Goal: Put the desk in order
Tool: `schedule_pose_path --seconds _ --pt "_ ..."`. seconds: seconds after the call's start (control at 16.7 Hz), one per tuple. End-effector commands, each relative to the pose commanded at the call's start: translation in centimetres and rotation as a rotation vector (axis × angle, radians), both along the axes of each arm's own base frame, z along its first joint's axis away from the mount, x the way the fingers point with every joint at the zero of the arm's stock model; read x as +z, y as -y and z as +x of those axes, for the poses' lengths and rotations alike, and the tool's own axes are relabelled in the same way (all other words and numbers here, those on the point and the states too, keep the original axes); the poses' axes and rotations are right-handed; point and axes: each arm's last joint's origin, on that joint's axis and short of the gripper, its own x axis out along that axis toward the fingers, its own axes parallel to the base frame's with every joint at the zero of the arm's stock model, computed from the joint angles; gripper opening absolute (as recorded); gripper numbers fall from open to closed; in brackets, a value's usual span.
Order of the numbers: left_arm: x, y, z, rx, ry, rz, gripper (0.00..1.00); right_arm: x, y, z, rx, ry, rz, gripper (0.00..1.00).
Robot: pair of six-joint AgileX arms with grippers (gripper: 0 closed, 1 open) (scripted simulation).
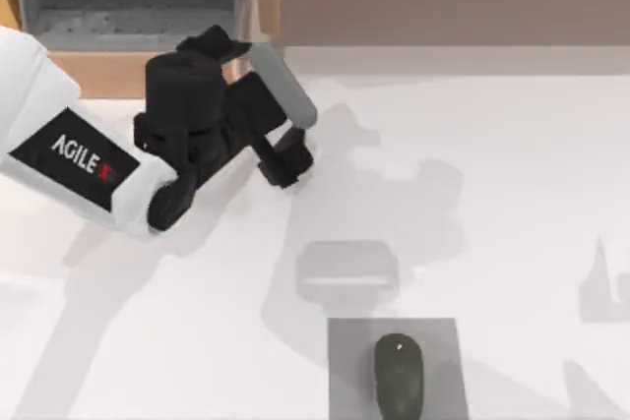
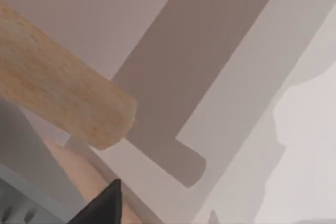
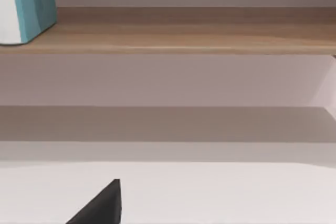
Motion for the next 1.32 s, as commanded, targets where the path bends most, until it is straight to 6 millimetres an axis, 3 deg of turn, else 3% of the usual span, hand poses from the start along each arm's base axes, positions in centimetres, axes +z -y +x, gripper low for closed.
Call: schedule_pose_path --seconds 0.18,0.36,0.6,0.72,0.9,1.32 --pt "0.9 8.3 -0.8 0.057 -0.064 -0.145 1.0 0.0 0.0 0.0 0.0 0.0 0.0 1.0" --pt "3.3 15.3 -0.5 0.169 -0.047 -0.329 1.0 0.0 0.0 0.0 0.0 0.0 0.0 1.0" --pt "7.5 21.5 0.6 0.342 0.033 -0.588 1.0 0.0 0.0 0.0 0.0 0.0 0.0 1.0" --pt "9.5 22.9 1.4 0.424 0.079 -0.694 1.0 0.0 0.0 0.0 0.0 0.0 0.0 1.0" --pt "11.5 23.3 2.6 0.525 0.136 -0.791 1.0 0.0 0.0 0.0 0.0 0.0 0.0 1.0" --pt "12.4 23.2 2.9 0.552 0.155 -0.819 1.0 0.0 0.0 0.0 0.0 0.0 0.0 1.0"
